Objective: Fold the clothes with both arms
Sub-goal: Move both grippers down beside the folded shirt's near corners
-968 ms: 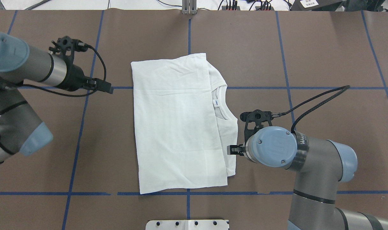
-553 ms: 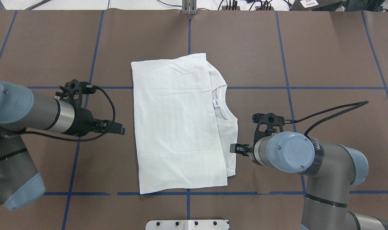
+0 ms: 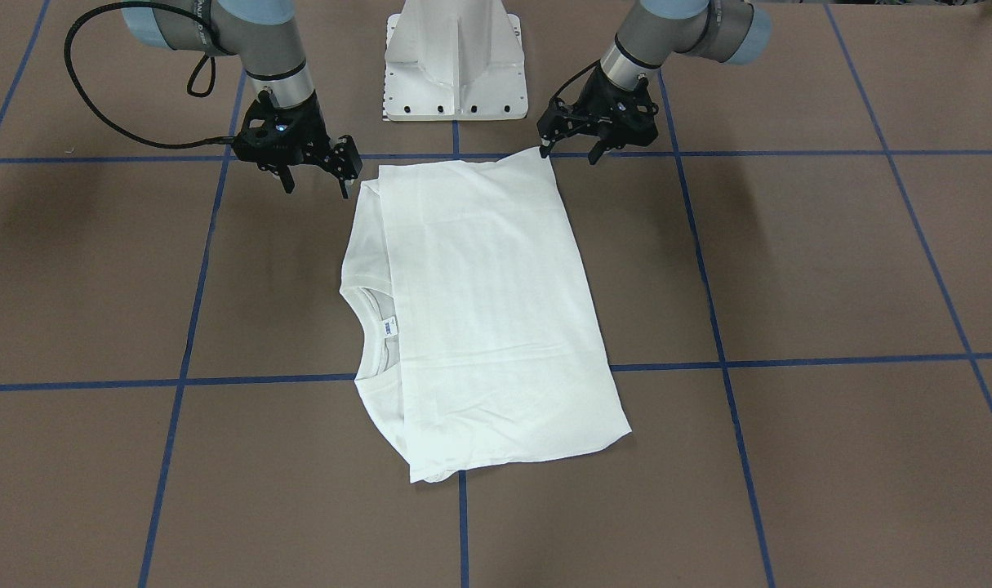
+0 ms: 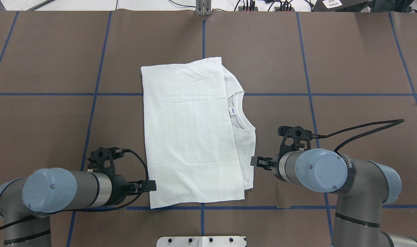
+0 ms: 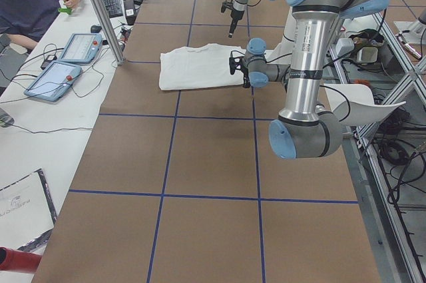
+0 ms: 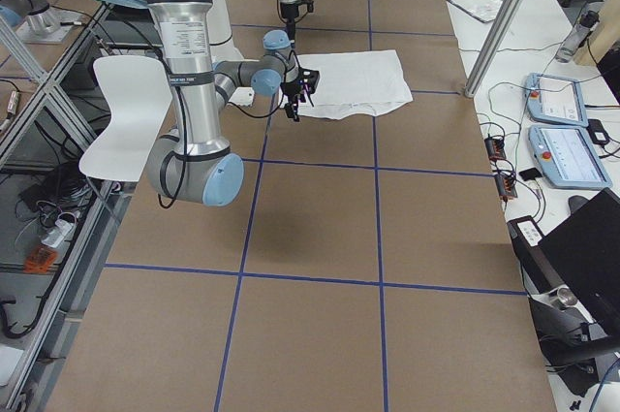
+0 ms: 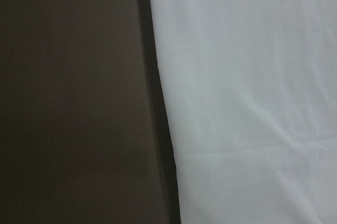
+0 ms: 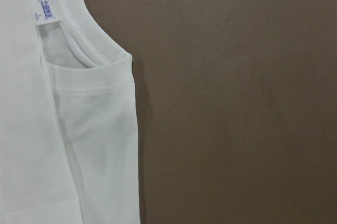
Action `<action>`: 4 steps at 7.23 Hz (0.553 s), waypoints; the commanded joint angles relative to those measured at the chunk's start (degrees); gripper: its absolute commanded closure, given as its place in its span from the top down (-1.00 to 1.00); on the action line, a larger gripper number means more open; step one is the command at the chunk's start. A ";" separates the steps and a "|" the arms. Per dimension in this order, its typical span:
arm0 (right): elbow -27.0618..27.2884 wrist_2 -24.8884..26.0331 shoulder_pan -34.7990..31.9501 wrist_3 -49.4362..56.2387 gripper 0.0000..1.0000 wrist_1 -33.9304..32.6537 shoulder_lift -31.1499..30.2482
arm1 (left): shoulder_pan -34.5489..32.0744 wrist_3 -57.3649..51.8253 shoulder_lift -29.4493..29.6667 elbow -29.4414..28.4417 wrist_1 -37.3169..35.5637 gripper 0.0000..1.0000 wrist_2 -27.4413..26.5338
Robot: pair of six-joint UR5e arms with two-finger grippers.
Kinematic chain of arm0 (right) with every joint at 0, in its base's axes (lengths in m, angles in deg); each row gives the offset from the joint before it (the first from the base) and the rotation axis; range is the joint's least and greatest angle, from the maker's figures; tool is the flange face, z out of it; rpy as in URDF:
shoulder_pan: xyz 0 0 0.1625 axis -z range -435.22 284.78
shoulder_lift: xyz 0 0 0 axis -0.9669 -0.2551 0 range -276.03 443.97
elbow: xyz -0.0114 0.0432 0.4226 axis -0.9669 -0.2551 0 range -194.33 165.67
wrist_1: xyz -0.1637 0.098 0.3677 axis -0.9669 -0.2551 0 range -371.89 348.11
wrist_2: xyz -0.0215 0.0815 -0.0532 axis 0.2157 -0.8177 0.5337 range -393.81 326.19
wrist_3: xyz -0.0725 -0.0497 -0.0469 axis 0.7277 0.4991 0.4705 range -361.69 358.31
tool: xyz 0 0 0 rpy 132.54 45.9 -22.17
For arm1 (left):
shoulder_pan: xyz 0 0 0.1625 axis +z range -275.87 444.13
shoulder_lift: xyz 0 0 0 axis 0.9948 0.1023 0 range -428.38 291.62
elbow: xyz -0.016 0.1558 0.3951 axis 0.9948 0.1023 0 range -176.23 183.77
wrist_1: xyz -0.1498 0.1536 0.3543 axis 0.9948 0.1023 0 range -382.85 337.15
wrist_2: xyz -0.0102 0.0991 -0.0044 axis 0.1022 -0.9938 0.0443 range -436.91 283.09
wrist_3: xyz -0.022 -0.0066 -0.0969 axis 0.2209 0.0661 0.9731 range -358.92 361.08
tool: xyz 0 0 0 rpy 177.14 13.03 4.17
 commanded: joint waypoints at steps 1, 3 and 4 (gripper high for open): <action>-0.17 0.03 0.32 -0.01 1.00 0.01 -0.04 | 5.04 6.43 0.67 -1.38 -0.25 0.63 -4.00; -0.26 0.03 0.50 -0.01 1.00 0.01 -0.13 | 5.94 8.47 3.21 -4.46 -0.08 0.36 -5.34; -0.26 0.03 0.41 -0.01 1.00 0.01 -0.13 | 5.94 8.39 3.57 -3.77 -0.16 0.36 -4.99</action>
